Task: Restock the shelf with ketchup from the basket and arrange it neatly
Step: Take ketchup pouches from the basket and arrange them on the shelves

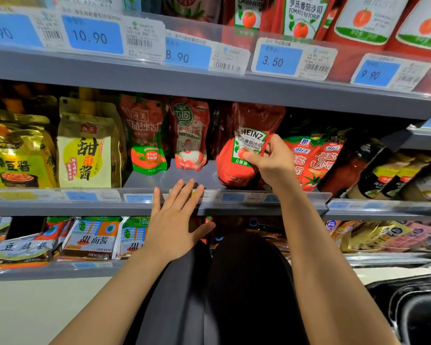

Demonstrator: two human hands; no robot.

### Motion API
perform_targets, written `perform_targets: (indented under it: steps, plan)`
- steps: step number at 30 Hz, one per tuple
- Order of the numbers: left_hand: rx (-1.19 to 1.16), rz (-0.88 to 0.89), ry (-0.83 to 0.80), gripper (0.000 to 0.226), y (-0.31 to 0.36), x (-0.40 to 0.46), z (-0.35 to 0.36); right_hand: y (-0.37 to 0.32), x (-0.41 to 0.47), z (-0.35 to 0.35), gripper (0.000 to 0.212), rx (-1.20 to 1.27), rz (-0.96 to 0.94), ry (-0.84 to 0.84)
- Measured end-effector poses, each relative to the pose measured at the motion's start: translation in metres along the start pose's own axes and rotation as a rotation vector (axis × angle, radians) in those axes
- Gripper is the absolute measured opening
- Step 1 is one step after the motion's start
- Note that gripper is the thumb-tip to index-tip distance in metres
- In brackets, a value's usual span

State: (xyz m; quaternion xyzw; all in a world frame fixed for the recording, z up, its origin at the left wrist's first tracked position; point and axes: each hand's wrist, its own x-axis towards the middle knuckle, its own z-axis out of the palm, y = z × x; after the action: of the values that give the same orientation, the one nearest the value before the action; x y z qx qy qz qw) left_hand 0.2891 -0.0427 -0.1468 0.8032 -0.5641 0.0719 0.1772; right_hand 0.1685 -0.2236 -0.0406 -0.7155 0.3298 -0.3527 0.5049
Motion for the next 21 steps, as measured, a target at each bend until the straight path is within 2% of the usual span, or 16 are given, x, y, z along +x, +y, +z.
perform_targets:
  steps: [3, 7, 9, 12, 14, 17, 21]
  plan:
    - [-0.026, -0.004, 0.003, 0.084, 0.001, 0.000, -0.001, 0.005, -0.007, 0.003, 0.031, -0.021, -0.003, -0.020]
    - [-0.050, -0.016, -0.004, 0.085, 0.002, 0.000, -0.003, 0.018, -0.024, 0.016, 0.037, 0.013, -0.014, 0.140]
    - [-0.067, -0.019, -0.006, 0.086, 0.003, 0.000, -0.004, 0.023, -0.031, 0.020, 0.059, -0.006, -0.031, 0.191]
    - [-0.073, -0.028, -0.007, 0.088, 0.004, 0.000, -0.004, 0.031, -0.041, 0.023, 0.092, -0.127, -0.041, 0.153]
    - [-0.071, -0.025, 0.003, 0.092, 0.004, 0.000, -0.004, 0.038, -0.044, 0.025, 0.094, -0.180, -0.035, 0.124]
    - [-0.092, -0.018, 0.019, 0.099, 0.003, 0.000, -0.005, 0.041, -0.038, 0.025, 0.091, -0.247, -0.028, 0.166]
    - [-0.103, -0.027, 0.002, 0.084, 0.004, 0.000, -0.006, 0.038, -0.031, 0.024, 0.087, -0.304, -0.035, 0.181]
